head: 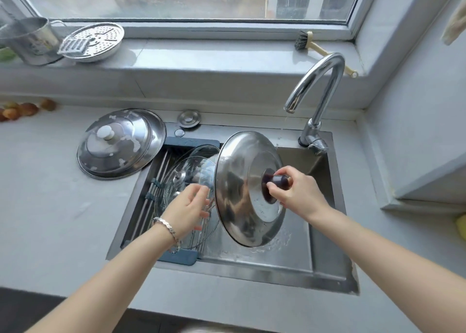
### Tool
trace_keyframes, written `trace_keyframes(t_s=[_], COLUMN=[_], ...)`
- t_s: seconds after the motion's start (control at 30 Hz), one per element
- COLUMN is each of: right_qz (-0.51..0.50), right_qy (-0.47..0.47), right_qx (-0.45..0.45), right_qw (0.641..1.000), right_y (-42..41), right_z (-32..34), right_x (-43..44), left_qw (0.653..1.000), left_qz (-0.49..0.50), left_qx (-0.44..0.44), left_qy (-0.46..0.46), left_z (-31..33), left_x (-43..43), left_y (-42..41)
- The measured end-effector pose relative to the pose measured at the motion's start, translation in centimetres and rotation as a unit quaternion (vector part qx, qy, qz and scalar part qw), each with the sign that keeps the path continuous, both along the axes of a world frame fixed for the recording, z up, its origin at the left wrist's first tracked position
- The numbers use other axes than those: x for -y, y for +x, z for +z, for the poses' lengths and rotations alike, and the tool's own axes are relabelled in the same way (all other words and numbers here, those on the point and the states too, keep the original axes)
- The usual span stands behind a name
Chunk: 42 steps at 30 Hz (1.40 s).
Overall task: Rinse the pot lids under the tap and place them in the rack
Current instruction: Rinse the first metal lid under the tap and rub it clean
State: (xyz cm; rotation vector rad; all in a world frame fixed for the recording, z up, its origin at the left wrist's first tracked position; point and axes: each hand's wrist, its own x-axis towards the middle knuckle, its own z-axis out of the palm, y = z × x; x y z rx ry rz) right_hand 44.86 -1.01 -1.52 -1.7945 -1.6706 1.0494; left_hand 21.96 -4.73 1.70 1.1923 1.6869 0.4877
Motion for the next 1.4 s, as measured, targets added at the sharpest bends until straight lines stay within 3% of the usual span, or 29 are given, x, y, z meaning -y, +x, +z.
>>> trace_keyframes(t_s=[0.17,0.33,0.63,0.77,0.93,1.27,1.4], right_qz=[-0.032,-0.117,-0.177,-0.124,-0.006,0.146,0.143], right_qy=[0.035,-0.048,-0.045,0.026,0.078,-0.020,-0.026], right_qx=[-0.002,0.021,0.057,0.107,0.260,0.429,0.419], right_qw=[0.999,0.992,0.981,0.986,0.962,0.891,0.896], right_y=[-1.2,-3.3,-10.1,-15.2,-21.8,-28.9,-29.8], right_z=[0.6,-0.5,-0.7,1.9,3.8,-4.0,-5.3], right_x=[0.7,1.9,1.9,-0.8,-6.1,-10.3,-10.3], left_qw=[0.999,0.999,0.999,0.999,0.999,0.999,0.999], left_qz=[-0.018,-0.016,-0.015,-0.010,-0.012,0.008,0.014], left_qx=[-0.036,-0.036,-0.026,-0.014,-0.009,0.015,0.008], left_qy=[-0.022,-0.014,-0.027,-0.033,-0.028,-0.045,-0.050], left_z=[-1.0,-1.4,-2.7,-3.5,-4.5,-6.3,-6.8], left_x=[1.2,1.2,0.0,-0.5,-1.4,-2.0,-2.6], left_y=[-2.9,-6.8,-15.1,-18.0,-20.3,-23.9,-24.9])
